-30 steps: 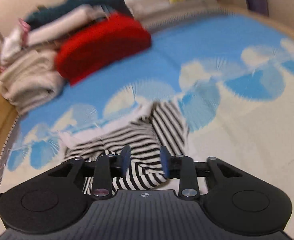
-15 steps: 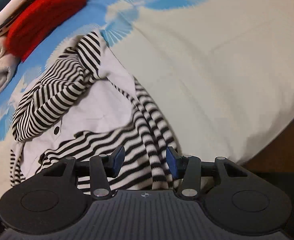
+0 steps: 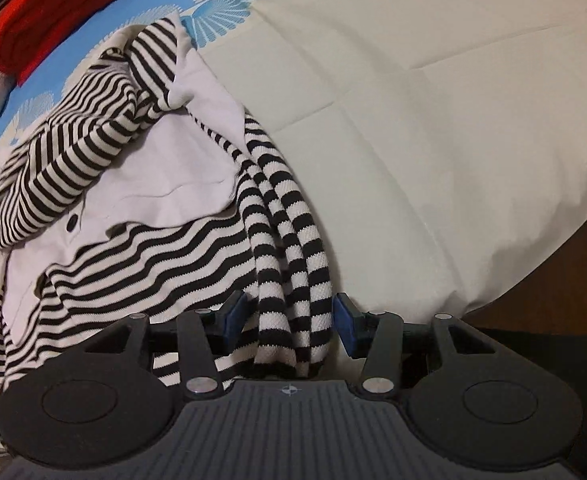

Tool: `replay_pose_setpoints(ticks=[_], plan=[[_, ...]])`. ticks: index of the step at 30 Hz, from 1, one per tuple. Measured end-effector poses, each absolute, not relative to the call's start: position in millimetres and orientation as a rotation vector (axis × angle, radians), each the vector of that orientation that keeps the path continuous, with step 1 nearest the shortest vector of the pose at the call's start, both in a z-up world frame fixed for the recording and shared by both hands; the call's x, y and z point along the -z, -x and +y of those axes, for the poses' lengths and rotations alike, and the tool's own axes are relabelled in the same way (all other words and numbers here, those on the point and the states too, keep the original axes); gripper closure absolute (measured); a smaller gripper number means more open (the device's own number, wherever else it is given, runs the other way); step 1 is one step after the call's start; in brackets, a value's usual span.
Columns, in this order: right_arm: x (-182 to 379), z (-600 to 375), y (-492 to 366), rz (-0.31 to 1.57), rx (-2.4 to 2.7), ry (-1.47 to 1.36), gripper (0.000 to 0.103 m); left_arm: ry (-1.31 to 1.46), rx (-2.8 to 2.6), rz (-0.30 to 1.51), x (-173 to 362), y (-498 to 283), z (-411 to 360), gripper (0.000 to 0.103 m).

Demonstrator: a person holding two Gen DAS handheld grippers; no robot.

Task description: Fold small clothes

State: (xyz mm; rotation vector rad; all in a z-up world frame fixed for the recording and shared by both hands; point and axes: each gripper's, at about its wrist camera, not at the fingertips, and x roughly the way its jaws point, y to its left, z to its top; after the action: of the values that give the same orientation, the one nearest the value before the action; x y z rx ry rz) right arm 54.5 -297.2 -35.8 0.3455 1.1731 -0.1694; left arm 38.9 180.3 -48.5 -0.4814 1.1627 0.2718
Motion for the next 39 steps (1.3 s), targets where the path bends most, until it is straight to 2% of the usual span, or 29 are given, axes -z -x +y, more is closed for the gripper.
replay_pose_setpoints(ticks=[1,2,3,4,5,9,10,12,13,14,15,17,22,24,26,27,29,31,32,36,37,38,39], plan=[[36.9,-296.9,-54.2,1.178,0.171,-0.342,0.053,0.504,-0.261,1.142,44.5,-39.7,181.1,0.084],[38.0,-297.0,-53.3,1.182,0.173,-0.342,0.053,0.523,-0.248,1.119,40.0,-41.4,180.7,0.064],[38.5,-297.2,-53.1,1.187,0.173,-0.343,0.053,0.539,-0.234,1.094,36.2,-42.1,180.6,0.051],[38.7,-297.0,-52.7,1.189,0.170,-0.341,0.053,0.546,-0.228,1.074,33.1,-43.5,179.2,0.026],[38.7,-296.3,-52.2,1.190,0.167,-0.335,0.053,0.538,-0.228,1.067,31.7,-45.8,176.7,0.013],[39.2,-290.6,-51.6,1.190,0.141,-0.281,0.053,0.452,-0.244,1.136,46.5,-58.5,162.6,0.012],[40.0,-289.5,-51.6,1.191,0.137,-0.269,0.053,0.430,-0.256,1.161,52.8,-59.7,160.1,0.013],[40.6,-287.0,-52.0,1.185,0.130,-0.245,0.055,0.377,-0.266,1.199,63.0,-61.0,155.4,0.023],[40.6,-285.6,-51.9,1.179,0.123,-0.238,0.062,0.342,-0.266,1.198,64.7,-61.0,152.6,0.035],[40.6,-284.0,-51.5,1.170,0.110,-0.236,0.077,0.305,-0.257,1.184,63.5,-60.5,149.6,0.073],[40.3,-282.3,-50.6,1.158,0.099,-0.235,0.083,0.277,-0.235,1.170,60.6,-60.7,148.2,0.095],[36.9,-279.2,-48.7,1.133,0.102,-0.220,0.090,0.314,-0.254,1.138,52.7,-55.8,155.2,0.097],[27.7,-285.2,-43.7,1.081,0.146,-0.253,0.092,0.340,-0.244,1.150,51.3,-50.9,160.7,0.095],[33.7,-289.2,-44.9,1.112,0.159,-0.264,0.090,0.367,-0.252,1.163,53.3,-52.4,163.3,0.086],[37.5,-289.4,-47.2,1.133,0.155,-0.264,0.085,0.414,-0.278,1.150,51.4,-50.8,169.5,0.064],[38.1,-288.3,-48.2,1.136,0.158,-0.250,0.079,0.446,-0.282,1.136,49.4,-50.6,172.5,0.058],[38.5,-286.7,-47.7,1.135,0.164,-0.231,0.070,0.485,-0.281,1.117,46.4,-51.6,174.8,0.036],[40.2,-285.8,-48.4,1.144,0.162,-0.231,0.064,0.480,-0.271,1.122,46.7,-53.9,171.1,0.028],[41.2,-285.4,-48.2,1.151,0.159,-0.232,0.062,0.470,-0.265,1.135,48.6,-55.2,168.2,0.028],[45.6,-277.5,-49.4,1.171,0.142,-0.179,0.058,0.418,-0.242,1.200,63.1,-60.7,156.6,0.033],[45.5,-275.1,-49.3,1.170,0.136,-0.164,0.058,0.378,-0.244,1.194,63.1,-61.0,153.0,0.047],[45.4,-273.4,-49.0,1.168,0.130,-0.157,0.059,0.339,-0.244,1.183,62.1,-61.2,150.1,0.080],[44.9,-273.0,-49.2,1.163,0.123,-0.154,0.063,0.319,-0.237,1.173,60.6,-61.6,148.7,0.094]])
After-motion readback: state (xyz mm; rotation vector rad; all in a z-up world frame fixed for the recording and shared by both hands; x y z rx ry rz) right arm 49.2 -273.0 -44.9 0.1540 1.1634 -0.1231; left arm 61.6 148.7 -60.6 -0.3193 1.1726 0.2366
